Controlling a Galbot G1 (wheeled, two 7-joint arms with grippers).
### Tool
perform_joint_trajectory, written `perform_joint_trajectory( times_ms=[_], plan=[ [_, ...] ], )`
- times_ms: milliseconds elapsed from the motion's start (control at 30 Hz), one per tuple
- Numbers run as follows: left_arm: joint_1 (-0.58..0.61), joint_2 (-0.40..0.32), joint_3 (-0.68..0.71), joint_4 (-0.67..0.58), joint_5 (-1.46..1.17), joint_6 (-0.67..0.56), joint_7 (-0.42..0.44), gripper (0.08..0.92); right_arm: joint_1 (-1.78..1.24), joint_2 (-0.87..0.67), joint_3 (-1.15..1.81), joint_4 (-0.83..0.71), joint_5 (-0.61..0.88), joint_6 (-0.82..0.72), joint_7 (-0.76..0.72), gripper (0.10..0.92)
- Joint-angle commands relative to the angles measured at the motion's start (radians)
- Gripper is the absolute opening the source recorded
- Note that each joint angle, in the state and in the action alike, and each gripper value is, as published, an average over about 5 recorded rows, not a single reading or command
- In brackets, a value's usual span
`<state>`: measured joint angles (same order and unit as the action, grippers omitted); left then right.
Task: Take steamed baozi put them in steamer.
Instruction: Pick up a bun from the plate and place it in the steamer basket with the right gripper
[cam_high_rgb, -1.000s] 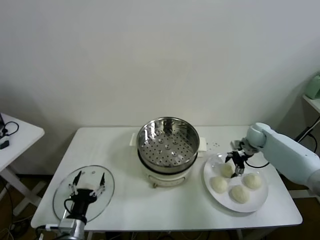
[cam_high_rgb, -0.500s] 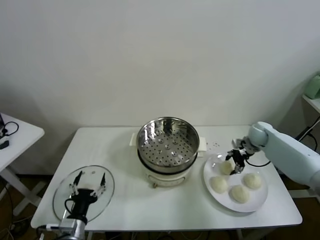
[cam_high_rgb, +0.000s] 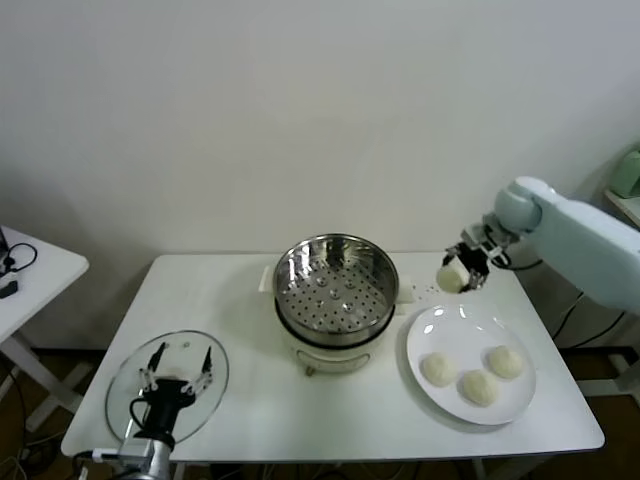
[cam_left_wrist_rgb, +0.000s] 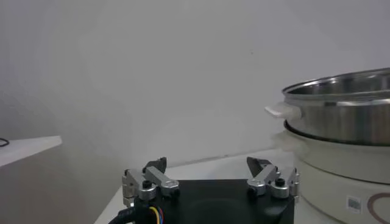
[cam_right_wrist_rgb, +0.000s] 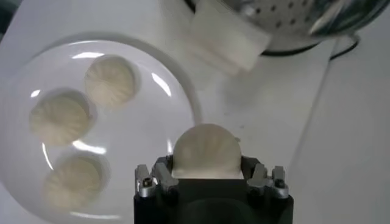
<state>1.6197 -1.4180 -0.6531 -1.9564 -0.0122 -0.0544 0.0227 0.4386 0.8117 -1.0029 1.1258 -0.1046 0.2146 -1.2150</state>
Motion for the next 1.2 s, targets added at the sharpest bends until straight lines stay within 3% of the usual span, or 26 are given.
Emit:
perform_joint_trajectory(
  times_ms=[33, 333, 567, 1200],
  plan=[
    [-0.001, 0.001, 0.002, 0.0, 0.004, 0.005, 0.001, 0.823, 0.248, 0.042, -0.111, 0.157, -0.062, 0.118, -0.013, 0.704],
    [0.003, -0.001, 0.002, -0.001, 0.006, 0.01, 0.0, 0.823, 0.141, 0.197, -0.053, 0.313, -0.283, 0.21, -0.002, 0.699],
    [0.002, 0.0, -0.004, -0.006, 0.004, 0.014, -0.001, 0.823, 0.024, 0.337, -0.03, 0.226, -0.434, 0.262, 0.015, 0.696],
    [0.009, 0.008, -0.011, 0.012, 0.0, 0.008, 0.0, 0.823, -0.225, 0.491, 0.137, -0.073, -0.806, 0.384, 0.064, 0.696]
  ],
)
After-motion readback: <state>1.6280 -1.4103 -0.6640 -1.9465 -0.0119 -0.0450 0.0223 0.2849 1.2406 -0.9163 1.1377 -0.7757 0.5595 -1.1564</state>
